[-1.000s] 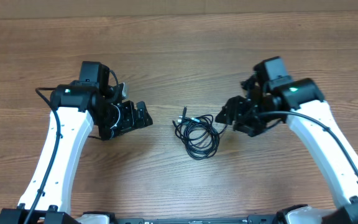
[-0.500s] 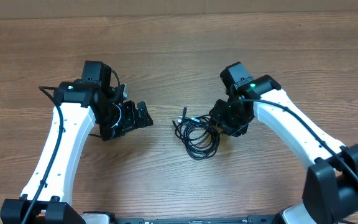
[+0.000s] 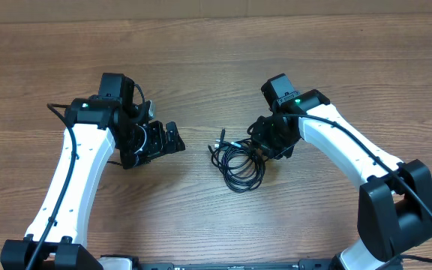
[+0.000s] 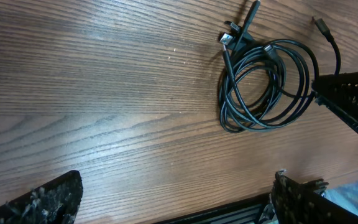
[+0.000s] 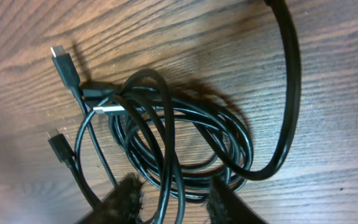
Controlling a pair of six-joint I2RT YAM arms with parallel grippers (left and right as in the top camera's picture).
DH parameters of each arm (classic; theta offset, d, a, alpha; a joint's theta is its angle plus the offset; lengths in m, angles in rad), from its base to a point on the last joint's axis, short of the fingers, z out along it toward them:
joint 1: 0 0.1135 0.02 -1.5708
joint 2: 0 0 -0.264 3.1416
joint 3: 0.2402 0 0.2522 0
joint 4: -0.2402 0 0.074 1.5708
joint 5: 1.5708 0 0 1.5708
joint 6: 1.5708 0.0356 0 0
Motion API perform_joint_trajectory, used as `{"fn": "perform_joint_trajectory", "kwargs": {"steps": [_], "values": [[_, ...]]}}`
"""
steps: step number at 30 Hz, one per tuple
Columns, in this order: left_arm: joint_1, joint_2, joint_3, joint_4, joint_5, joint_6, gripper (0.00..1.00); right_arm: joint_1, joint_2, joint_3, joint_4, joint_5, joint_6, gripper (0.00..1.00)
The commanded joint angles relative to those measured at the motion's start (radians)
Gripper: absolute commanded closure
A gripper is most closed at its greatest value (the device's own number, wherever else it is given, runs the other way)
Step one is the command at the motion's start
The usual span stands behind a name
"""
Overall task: Untangle cables
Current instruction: 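Lower the right gripper onto the cable bundle and close on a cable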
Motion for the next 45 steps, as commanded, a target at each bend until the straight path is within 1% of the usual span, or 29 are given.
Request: {"fn": "perform_joint_trajectory", "kwargs": {"steps": [1,13,18,33,45], "values": [[-0.007,0.008,0.021,0.001,0.01,-0.006,0.03,0.002,0.005,-0.004,0.006,-0.002,0.006,0.71],[-0.007,0.008,0.021,0.001,0.01,-0.006,0.02,0.015,0.007,-0.005,0.012,-0.002,0.011,0.71],[-0.007,0.008,0.021,0.001,0.011,-0.006,0.02,0.025,0.007,-0.005,0.016,-0.001,0.018,0.75],[-0.007,0.008,0.021,0.001,0.011,-0.006,0.01,0.044,0.007,-0.005,0.012,-0.002,0.018,0.75],[-0.007,0.008,0.021,0.0,0.011,-0.006,0.01,0.072,0.007,-0.005,0.016,0.026,0.058,0.75]]}}
